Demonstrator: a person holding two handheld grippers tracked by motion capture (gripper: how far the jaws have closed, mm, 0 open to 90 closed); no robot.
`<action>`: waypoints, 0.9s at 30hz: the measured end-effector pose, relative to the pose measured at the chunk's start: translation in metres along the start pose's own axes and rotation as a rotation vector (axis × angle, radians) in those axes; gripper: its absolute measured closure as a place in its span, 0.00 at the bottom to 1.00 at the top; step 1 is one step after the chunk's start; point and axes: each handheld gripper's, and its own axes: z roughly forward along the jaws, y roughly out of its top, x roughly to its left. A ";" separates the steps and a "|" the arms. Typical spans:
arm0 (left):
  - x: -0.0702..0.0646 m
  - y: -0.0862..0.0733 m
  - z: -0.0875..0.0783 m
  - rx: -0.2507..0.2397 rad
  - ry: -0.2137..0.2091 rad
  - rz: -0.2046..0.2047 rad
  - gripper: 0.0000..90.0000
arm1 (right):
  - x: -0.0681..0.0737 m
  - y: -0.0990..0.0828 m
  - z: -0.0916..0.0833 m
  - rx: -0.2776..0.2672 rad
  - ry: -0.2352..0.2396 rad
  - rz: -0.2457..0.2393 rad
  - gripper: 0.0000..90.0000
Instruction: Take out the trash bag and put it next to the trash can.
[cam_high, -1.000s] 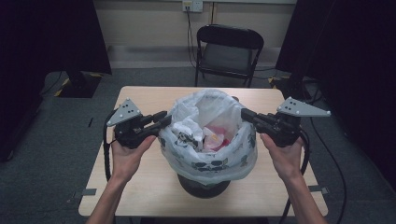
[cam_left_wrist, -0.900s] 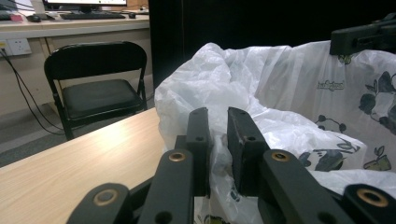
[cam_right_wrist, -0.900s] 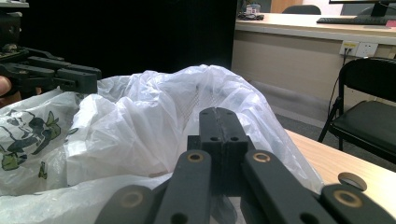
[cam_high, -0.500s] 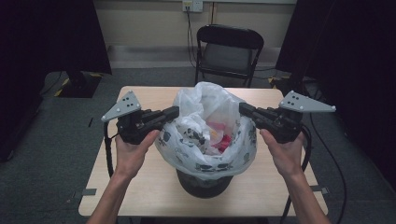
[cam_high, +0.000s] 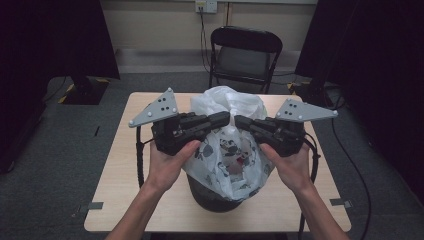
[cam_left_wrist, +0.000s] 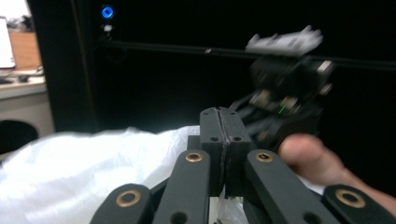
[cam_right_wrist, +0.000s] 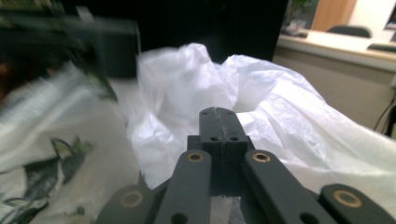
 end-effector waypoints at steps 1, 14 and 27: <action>-0.001 0.002 0.001 -0.004 -0.013 0.004 0.99 | 0.000 -0.001 0.002 0.012 0.011 -0.003 1.00; 0.016 -0.017 0.012 0.032 -0.048 -0.083 0.51 | 0.008 -0.003 0.012 -0.047 0.164 0.026 1.00; 0.007 -0.017 0.019 0.139 -0.029 0.011 0.53 | 0.002 0.017 0.001 -0.148 0.188 0.074 1.00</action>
